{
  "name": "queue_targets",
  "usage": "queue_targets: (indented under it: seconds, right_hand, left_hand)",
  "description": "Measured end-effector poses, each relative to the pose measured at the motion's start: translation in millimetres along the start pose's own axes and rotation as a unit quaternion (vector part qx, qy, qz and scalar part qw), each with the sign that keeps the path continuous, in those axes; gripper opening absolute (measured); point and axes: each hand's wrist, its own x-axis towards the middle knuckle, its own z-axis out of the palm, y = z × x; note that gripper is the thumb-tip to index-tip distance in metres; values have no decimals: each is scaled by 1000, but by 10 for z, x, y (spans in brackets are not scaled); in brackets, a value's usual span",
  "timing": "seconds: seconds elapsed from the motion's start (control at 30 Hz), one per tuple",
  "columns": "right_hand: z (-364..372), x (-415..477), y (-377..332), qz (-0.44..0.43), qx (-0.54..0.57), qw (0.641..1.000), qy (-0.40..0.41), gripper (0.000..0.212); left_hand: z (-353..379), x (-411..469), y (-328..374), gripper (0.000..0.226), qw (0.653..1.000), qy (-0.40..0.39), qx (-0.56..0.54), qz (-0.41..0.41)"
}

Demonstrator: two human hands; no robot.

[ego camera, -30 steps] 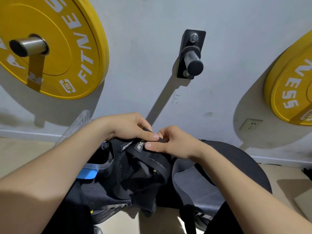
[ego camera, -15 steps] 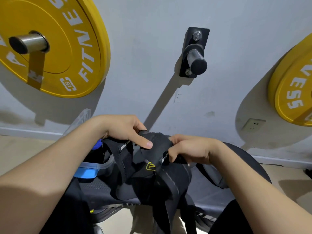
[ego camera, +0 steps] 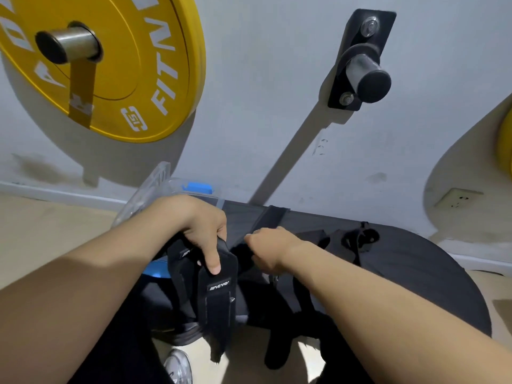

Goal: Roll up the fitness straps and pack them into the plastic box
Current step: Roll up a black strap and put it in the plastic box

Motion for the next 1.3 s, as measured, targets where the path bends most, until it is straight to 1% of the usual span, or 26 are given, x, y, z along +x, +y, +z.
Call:
queue_targets:
  seconds: [0.07, 0.1, 0.17, 0.2, 0.23, 0.27, 0.33, 0.37, 0.47, 0.53, 0.6, 0.63, 0.73, 0.8, 0.9, 0.93, 0.97, 1.0, 1.03, 1.07, 1.13, 1.23, 1.27, 1.3]
  right_hand:
    - [73, 164, -158, -20, -39, 999, -30, 38]
    - [106, 236, -212, -23, -41, 998, -50, 50]
    - [159, 369, -284, -30, -21, 993, -109, 73]
    - [183, 415, -308, -37, -18, 989, -139, 80]
    - [194, 455, -331, -44, -18, 986, -160, 80]
    - [220, 500, -346, -50, -9, 984, -168, 74]
    - [243, 560, -387, -39, 38, 985, -162, 62]
    - [239, 579, -407, -36, 42, 986, -159, 60]
    - [192, 641, -436, -38, -7, 984, -174, 63]
    - [133, 690, -416, -28, -15, 986, -166, 50]
    - [36, 710, -313, 8, -6, 993, -115, 36]
    - [-43, 695, -234, 31, 12, 996, -78, 33]
    - [-367, 560, 53, 106, 105, 988, 45, 18]
    - [-567, 398, 257, 144, 182, 966, 117, 29]
    - [-771, 17, 465, 149, 278, 917, 243, 25]
    - [-794, -125, 535, 146, 290, 905, 276, 26]
    - [-793, -272, 611, 149, 293, 898, 293, 27]
    - [-773, -418, 691, 157, 294, 897, 291, 27]
    - [-721, -548, 794, 172, 296, 900, 270, 24]
    - [-655, -681, 895, 195, 303, 904, 230, 20]
    - [-488, -907, 1100, 248, 308, 910, 126, 14]
    - [-257, -1132, 1325, 290, 221, 931, 1, 15]
    - [-208, -1175, 1347, 298, 196, 934, -20, 14]
    - [-178, -1208, 1350, 304, 182, 935, -29, 9]
  left_hand:
    - [-10, 2, -81, 23, 1000, -11, -13, -1]
    - [-12, 4, -119, 24, 1000, -15, -20, -2]
    - [-3, 13, -185, 31, 999, -20, -27, -7]
    - [4, 20, -207, 34, 999, -18, -27, -8]
    - [9, 28, -225, 35, 999, -17, -26, -7]
    - [12, 37, -238, 34, 999, -18, -27, -6]
    - [8, 47, -249, 30, 999, -23, -30, -2]
    - [2, 52, -248, 29, 999, -23, -27, -2]
    - [-18, 78, -240, 32, 1000, -17, -7, -6]
    - [-34, 94, -224, 34, 1000, -19, 1, -11]
    - [-51, 107, -189, 34, 1000, -23, 4, -16]
    - [-54, 107, -166, 35, 1000, -24, 4, -18]
    - [-47, 104, -86, 37, 1000, -21, 7, -12]
    - [-53, 112, -31, 36, 1000, 7, 2, 3]
    - [-78, 128, 64, 39, 997, 67, -14, 30]
    - [-81, 130, 99, 38, 995, 86, -14, 38]
    - [-84, 125, 136, 37, 994, 101, -14, 46]
    - [-88, 111, 174, 35, 992, 110, -17, 53]
    - [-91, 89, 215, 32, 991, 114, -18, 60]
    - [-94, 57, 262, 29, 991, 118, -15, 69]
    - [-98, -1, 342, 32, 988, 128, -5, 91]
    - [-110, -32, 444, 31, 980, 144, -29, 132]
    - [-119, -38, 474, 31, 978, 147, -44, 142]
    - [-132, -47, 502, 29, 976, 146, -56, 152]
